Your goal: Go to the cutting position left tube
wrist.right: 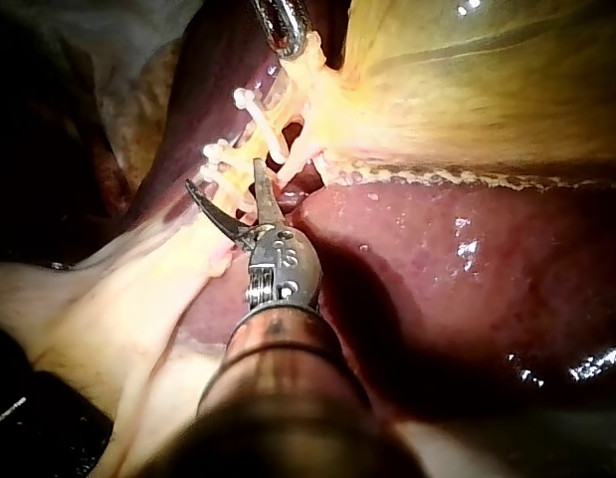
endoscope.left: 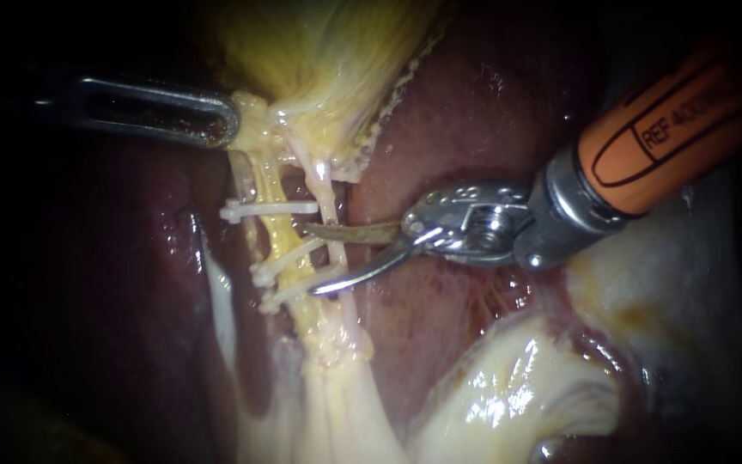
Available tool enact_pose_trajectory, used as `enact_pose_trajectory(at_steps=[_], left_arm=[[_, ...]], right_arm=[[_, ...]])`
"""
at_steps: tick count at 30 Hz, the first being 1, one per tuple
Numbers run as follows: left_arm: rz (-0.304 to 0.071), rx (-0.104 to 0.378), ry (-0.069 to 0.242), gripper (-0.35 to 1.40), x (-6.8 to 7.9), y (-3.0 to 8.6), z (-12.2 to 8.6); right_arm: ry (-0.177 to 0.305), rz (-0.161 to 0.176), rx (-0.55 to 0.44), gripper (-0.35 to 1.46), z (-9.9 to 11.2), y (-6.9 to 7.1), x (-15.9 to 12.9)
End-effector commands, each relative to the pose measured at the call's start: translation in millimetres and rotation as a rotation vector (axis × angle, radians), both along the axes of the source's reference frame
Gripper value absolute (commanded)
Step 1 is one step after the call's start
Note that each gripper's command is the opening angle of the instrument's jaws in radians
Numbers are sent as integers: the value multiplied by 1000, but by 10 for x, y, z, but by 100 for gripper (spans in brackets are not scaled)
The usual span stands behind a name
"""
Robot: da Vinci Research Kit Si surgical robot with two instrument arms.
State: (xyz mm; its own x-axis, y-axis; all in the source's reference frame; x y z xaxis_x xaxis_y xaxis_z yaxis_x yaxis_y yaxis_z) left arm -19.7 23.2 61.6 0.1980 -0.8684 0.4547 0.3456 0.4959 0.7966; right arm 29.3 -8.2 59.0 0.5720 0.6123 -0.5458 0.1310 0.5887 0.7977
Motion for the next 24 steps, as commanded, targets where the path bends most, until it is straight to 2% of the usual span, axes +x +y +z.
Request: enact_pose_trajectory(at_steps=[1,11,17,20,22,24], left_arm=[[0,0,0,-35,0,0,0],[0,0,0,-35,0,0,0],[0,0,0,-35,0,0,0],[0,0,0,-35,0,0,0],[-1,-1,1,-35,-1,0,0],[-1,-1,1,-35,-1,0,0]], right_arm=[[-1,1,0,129,2,1,1],[-15,-4,-8,129,24,10,6],[-21,-1,-9,129,28,13,16],[6,4,4,127,29,12,24],[53,-18,33,126,28,11,29],[102,-25,54,122,26,9,33]])
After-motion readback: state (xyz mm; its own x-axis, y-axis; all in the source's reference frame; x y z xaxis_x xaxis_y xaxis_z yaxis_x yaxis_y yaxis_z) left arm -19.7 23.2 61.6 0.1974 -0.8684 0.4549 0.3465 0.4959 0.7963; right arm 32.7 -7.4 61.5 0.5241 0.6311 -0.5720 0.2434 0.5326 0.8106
